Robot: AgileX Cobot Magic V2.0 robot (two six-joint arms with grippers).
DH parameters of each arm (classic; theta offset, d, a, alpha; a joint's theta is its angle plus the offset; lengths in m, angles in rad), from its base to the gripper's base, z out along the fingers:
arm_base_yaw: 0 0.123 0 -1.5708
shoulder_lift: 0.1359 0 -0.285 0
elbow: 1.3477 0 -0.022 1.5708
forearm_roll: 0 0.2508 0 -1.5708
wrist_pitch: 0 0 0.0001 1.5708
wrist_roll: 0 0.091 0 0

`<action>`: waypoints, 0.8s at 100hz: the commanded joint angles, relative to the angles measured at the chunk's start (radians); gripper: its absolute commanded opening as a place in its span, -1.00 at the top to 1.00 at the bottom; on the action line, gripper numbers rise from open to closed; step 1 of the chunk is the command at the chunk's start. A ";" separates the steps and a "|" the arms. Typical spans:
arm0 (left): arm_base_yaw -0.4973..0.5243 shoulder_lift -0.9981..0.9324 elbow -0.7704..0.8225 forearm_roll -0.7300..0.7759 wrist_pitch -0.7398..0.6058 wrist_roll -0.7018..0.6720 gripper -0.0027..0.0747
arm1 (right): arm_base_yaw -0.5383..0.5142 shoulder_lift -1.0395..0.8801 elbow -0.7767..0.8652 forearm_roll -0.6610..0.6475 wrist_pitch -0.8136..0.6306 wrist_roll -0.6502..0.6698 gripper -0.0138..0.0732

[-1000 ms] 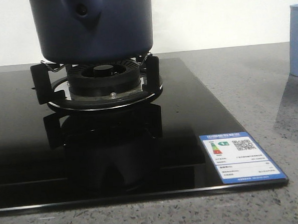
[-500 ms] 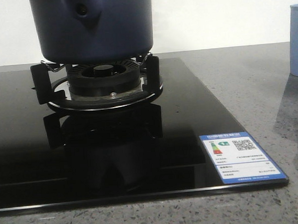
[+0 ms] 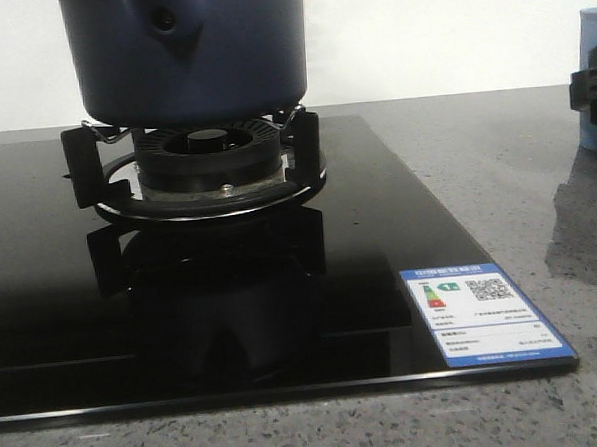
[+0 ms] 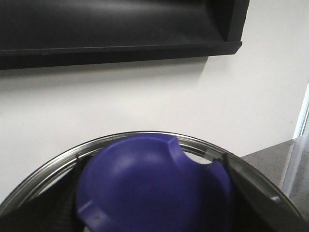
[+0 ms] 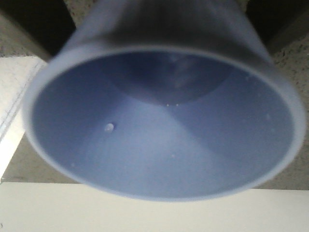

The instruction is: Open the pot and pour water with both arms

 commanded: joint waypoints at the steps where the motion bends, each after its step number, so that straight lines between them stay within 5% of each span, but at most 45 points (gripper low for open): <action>1: 0.003 -0.026 -0.035 0.000 -0.096 -0.003 -0.02 | -0.006 -0.001 -0.042 -0.008 -0.105 0.004 -0.70; 44: 0.003 -0.026 -0.035 0.000 -0.096 -0.003 -0.02 | -0.006 0.025 -0.059 -0.008 -0.172 0.006 -0.68; 66: 0.003 -0.026 -0.035 0.000 -0.096 -0.003 -0.02 | -0.006 0.018 -0.059 -0.008 -0.172 0.006 -0.14; 80: 0.003 -0.026 -0.035 0.000 -0.096 -0.003 -0.02 | 0.012 -0.037 -0.059 -0.023 -0.144 0.006 -0.10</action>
